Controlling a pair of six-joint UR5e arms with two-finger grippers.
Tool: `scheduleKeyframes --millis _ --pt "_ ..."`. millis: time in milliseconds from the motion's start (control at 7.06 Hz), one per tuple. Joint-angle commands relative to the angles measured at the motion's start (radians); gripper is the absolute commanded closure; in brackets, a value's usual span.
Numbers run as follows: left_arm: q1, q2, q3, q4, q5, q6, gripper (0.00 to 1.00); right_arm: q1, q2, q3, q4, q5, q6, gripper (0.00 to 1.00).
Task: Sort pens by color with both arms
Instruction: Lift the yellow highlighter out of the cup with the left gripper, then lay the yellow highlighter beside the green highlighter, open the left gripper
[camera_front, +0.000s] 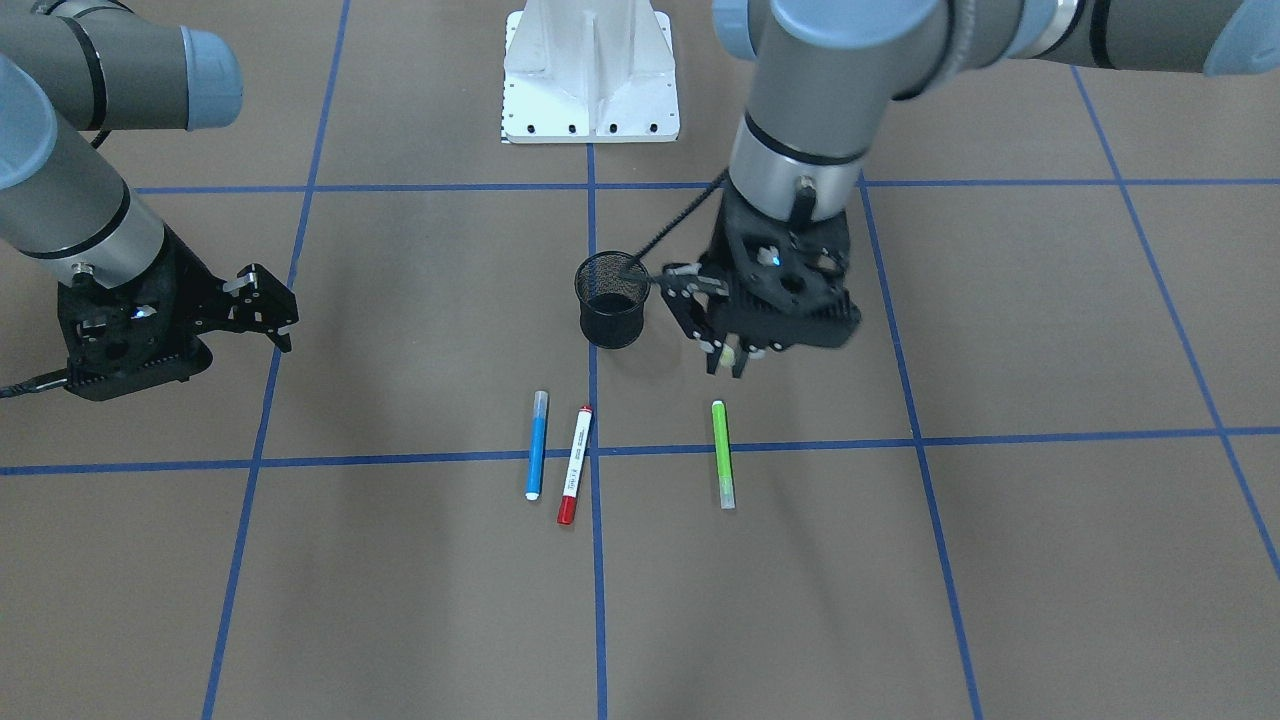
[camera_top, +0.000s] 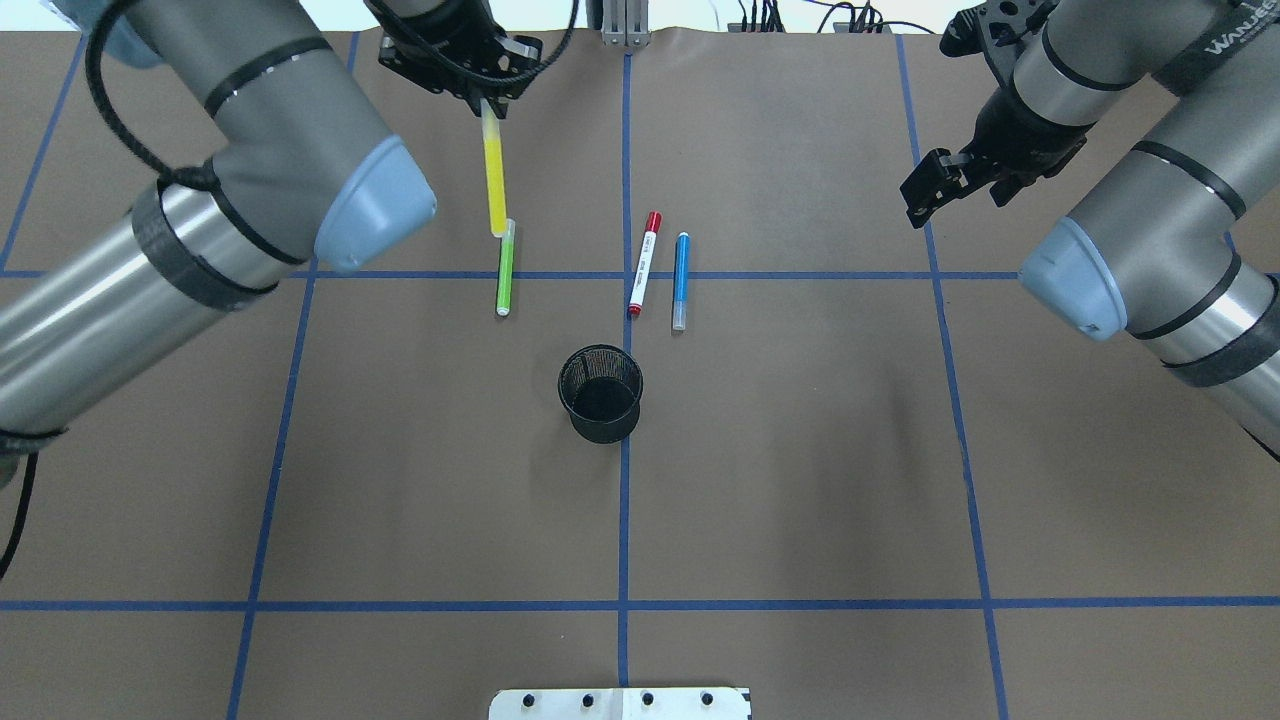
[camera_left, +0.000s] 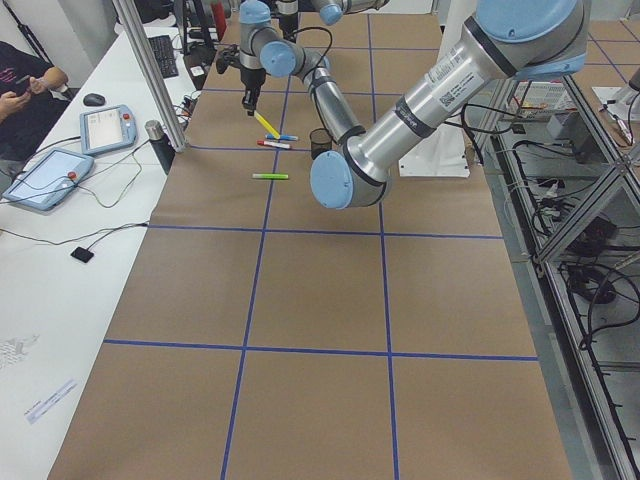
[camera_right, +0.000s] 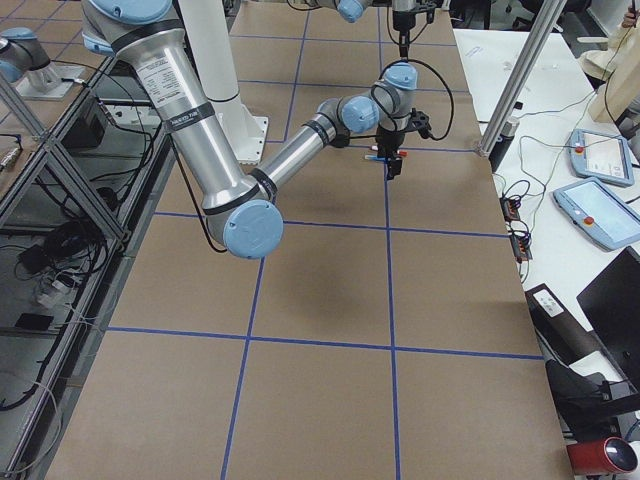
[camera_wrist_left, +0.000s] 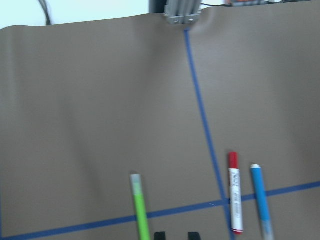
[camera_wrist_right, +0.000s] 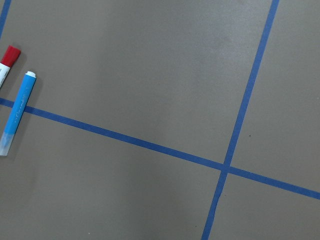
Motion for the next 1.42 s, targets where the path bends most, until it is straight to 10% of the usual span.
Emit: scheduleKeyframes --millis 0,566,1274 --pt "-0.037 -0.019 0.199 -0.026 -0.070 0.082 1.00 -0.001 0.000 0.002 0.000 0.000 0.000 0.01" --pt "-0.015 -0.077 0.440 -0.043 -0.094 0.113 1.00 -0.001 -0.001 0.005 0.003 0.003 0.000 0.01" --pt "0.091 -0.076 0.461 -0.032 -0.092 0.061 1.00 0.000 -0.006 0.025 0.000 0.001 0.000 0.01"
